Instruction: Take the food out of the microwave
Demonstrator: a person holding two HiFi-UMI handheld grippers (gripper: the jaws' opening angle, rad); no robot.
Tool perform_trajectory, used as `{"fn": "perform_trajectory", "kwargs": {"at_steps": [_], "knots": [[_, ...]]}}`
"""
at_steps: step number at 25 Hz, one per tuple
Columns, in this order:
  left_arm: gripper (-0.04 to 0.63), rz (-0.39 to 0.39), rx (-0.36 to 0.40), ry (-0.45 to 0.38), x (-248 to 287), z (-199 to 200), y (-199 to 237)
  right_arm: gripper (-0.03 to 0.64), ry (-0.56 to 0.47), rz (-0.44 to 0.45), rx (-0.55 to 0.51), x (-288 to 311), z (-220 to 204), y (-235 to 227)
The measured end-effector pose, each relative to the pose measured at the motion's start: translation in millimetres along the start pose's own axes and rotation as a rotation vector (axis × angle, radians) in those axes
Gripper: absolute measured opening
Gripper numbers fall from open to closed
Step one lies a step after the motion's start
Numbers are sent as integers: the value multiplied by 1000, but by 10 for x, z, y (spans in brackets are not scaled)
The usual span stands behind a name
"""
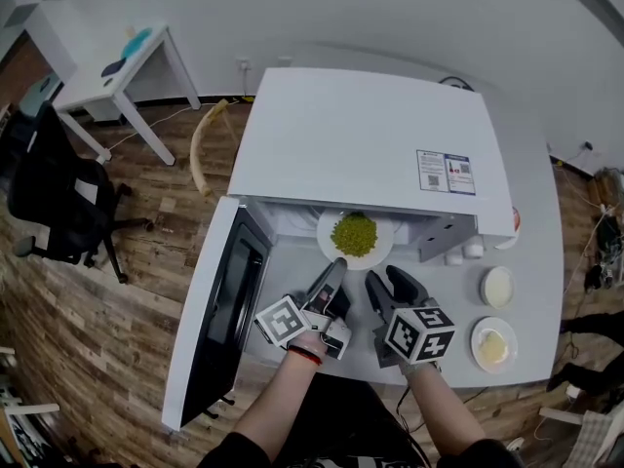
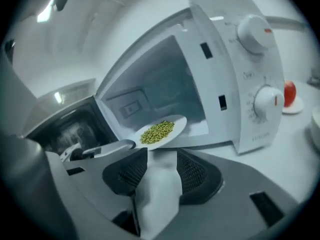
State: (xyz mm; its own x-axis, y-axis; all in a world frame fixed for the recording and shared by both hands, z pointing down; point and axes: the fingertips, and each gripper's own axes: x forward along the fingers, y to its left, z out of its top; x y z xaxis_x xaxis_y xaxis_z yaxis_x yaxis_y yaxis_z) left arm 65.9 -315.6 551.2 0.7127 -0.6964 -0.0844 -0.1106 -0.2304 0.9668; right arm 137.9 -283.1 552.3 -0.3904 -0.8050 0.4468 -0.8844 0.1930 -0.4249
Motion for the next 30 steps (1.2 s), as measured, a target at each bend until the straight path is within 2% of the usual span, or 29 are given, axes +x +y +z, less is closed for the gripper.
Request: {"fn": "perform_trajectory", "kwargs": {"at_steps": [4, 7, 9, 12, 16, 18, 21, 26, 30], "knots": [[49, -2, -58, -14, -1, -31, -57, 176, -26, 71, 311, 59, 0, 29], [49, -14, -30, -11, 7, -15, -123, 176, -51, 118, 469, 104, 45, 46], [49, -11, 5, -3, 2, -9, -140, 175, -62, 136, 515, 133, 67, 61], [49, 68, 36, 48, -72, -102, 43, 175, -72, 160, 559, 185, 97, 101], [49, 21, 122, 96, -38, -155, -54, 173, -85, 180, 601, 254, 113, 159], [51, 21, 155, 113, -41, -164, -77, 150, -98, 183, 648, 272, 121, 158], [62, 34, 252, 152, -50, -170, -99, 87, -113, 175, 711, 276, 99, 117], [106, 72, 520, 268, -52, -273, -124, 70, -161, 192, 813, 246, 89, 73], [144, 106, 669, 337, -50, -358, -119, 61, -174, 196, 856, 230, 73, 49]]}}
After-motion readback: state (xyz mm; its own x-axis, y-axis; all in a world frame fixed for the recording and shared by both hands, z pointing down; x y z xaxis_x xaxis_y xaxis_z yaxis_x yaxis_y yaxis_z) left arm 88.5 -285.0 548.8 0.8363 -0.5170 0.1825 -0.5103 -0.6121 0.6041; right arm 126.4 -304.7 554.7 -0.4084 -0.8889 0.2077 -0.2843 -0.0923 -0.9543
